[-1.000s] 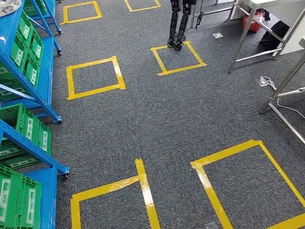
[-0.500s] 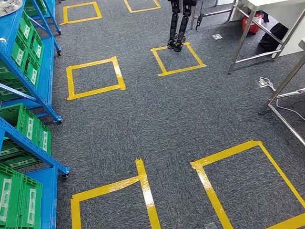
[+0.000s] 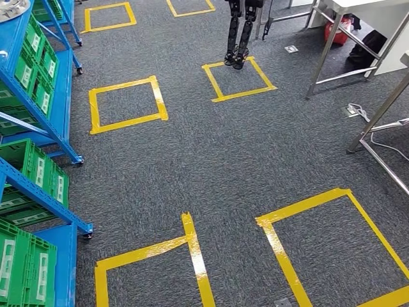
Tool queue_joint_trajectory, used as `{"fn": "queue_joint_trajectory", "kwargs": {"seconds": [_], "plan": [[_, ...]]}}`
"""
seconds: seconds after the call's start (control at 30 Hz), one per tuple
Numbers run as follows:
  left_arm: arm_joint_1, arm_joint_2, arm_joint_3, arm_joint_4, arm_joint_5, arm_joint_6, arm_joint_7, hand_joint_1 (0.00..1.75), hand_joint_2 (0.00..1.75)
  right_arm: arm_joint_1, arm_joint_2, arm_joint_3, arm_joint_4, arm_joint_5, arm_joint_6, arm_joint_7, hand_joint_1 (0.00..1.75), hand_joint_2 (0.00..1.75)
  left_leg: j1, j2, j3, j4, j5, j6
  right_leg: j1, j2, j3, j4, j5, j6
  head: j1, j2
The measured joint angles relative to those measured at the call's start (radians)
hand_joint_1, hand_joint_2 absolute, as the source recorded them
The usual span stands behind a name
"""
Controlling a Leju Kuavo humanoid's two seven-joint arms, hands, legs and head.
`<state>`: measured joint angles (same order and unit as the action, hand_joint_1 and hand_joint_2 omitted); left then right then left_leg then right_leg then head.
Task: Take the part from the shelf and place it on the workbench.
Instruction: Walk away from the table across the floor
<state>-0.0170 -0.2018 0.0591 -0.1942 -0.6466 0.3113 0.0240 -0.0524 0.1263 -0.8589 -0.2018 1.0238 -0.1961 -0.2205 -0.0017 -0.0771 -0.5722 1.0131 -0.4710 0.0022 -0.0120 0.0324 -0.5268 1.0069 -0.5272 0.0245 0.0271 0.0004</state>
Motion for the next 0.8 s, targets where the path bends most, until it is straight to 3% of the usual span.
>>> {"fn": "queue_joint_trajectory", "kwargs": {"seconds": [0.8], "plan": [[0.000,0.000,0.015,0.000,0.000,0.000,-0.002,0.00,0.00,0.000,0.000,-0.003,0.000,0.002,-0.001,0.000,0.00,0.00,0.000,0.000,0.000,0.000,0.000,0.000,0.000,0.000,0.000,0.000,0.000,0.000,0.000,0.000]]}}
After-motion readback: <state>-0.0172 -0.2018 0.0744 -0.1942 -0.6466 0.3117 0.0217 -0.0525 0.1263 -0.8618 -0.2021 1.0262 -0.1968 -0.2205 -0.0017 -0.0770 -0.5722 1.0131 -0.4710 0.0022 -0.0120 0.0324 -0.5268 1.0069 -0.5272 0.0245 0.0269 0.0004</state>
